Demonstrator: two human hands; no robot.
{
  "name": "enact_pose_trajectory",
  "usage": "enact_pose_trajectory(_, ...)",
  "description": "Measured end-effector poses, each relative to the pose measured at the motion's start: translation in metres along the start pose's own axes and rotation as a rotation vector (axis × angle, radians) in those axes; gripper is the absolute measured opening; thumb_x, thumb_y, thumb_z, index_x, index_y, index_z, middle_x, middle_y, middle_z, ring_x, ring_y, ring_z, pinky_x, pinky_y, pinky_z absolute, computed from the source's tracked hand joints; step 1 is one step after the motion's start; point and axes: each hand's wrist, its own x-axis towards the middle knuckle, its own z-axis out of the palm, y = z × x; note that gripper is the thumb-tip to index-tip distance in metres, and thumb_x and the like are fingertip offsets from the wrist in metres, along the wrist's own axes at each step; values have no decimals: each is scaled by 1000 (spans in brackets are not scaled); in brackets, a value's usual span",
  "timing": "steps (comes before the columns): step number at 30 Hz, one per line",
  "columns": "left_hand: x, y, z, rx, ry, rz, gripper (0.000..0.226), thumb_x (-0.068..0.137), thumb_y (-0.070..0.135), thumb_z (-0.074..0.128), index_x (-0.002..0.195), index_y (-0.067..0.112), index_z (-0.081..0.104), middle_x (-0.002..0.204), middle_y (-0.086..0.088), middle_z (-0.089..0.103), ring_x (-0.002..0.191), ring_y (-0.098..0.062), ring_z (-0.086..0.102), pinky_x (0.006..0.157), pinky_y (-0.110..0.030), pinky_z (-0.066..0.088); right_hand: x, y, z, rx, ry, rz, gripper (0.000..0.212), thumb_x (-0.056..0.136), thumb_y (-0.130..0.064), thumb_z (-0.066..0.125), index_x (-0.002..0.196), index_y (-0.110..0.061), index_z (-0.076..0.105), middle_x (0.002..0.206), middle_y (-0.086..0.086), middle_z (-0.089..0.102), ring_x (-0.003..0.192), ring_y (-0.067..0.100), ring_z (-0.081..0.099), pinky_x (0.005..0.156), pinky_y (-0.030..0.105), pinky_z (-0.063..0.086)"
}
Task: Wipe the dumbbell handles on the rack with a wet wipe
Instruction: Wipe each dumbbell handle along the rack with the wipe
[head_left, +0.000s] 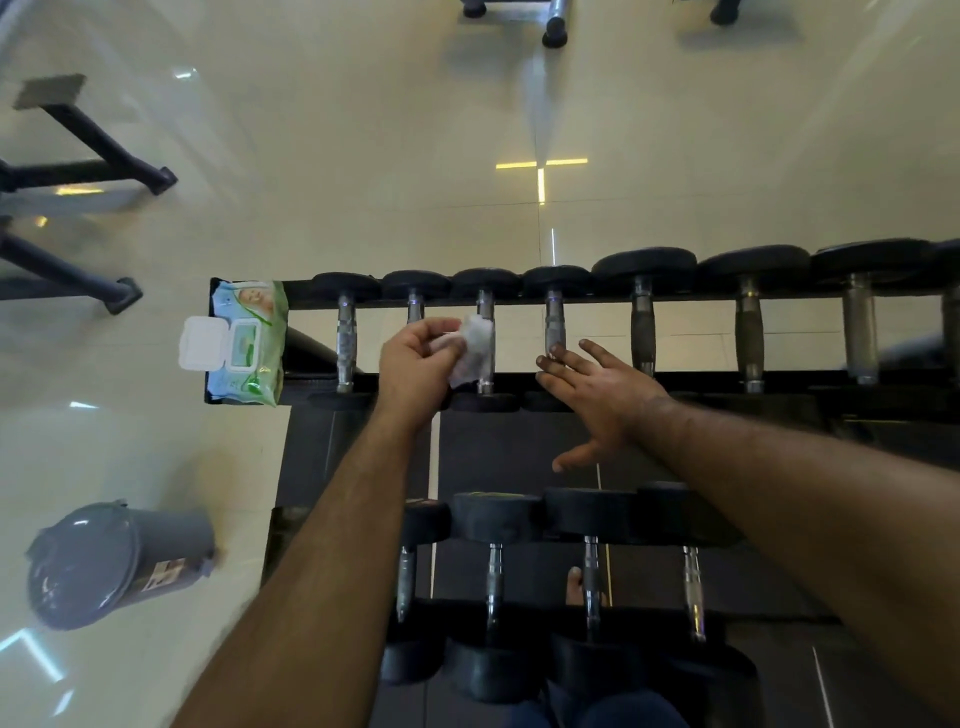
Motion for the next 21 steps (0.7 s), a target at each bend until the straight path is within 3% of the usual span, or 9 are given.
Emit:
enact_pose_trajectory(4, -21, 6, -7, -215, 76, -105, 19, 101, 3, 65, 114, 14, 74, 107, -11, 79, 106, -34, 76, 92, -57, 61, -26, -17, 10, 42, 13, 91, 127, 84, -97, 39, 171, -17, -9, 180, 6, -4, 167, 22, -2, 132, 52, -13)
enact_pose_trajectory(7, -32, 4, -7, -284, 65, -138, 24, 99, 3, 67, 122, 9, 72, 114, -13, 77, 104, -29, 77, 78, -37, 64, -50, -26, 14, 71, -27, 158, 121, 92, -82, 53, 166, -22, -22, 179, 4, -10, 166, 24, -6, 131, 55, -13)
enact_pose_trajectory(10, -41, 3, -1, -282, 94, -205, 26, 99, 8, 70, 125, 2, 68, 118, -18, 75, 103, -26, 76, 77, -31, 63, -68, -25, 11, 58, -58, 187, 118, 94, -74, 59, 169, -24, -15, 179, 2, -13, 165, 24, -12, 131, 55, -13)
enact_pose_trajectory(13, -53, 11, 11, -260, 50, -220, 23, 103, 11, 65, 124, 5, 65, 119, -17, 73, 106, -26, 74, 90, -39, 64, -74, -15, 3, 54, -13, 234, 114, 95, -77, 56, 170, -24, -11, 179, 4, -12, 165, 25, -12, 132, 53, -9)
enact_pose_trajectory(16, -54, 23, 29, -307, 54, -246, 22, 107, 16, 58, 128, 8, 59, 122, -17, 66, 107, -32, 73, 88, -47, 65, -69, 4, -5, 89, 30, 301, 110, 96, -81, 48, 170, -25, -11, 179, 5, -15, 165, 25, -14, 133, 53, -6)
enact_pose_trajectory(21, -34, 35, 66, -461, 120, -232, 19, 106, 10, 59, 123, 2, 60, 121, -23, 69, 107, -34, 75, 82, -34, 65, -52, 38, -9, 137, 62, 326, 108, 96, -86, 37, 171, -24, -11, 178, 4, -17, 164, 24, -16, 133, 53, -7)
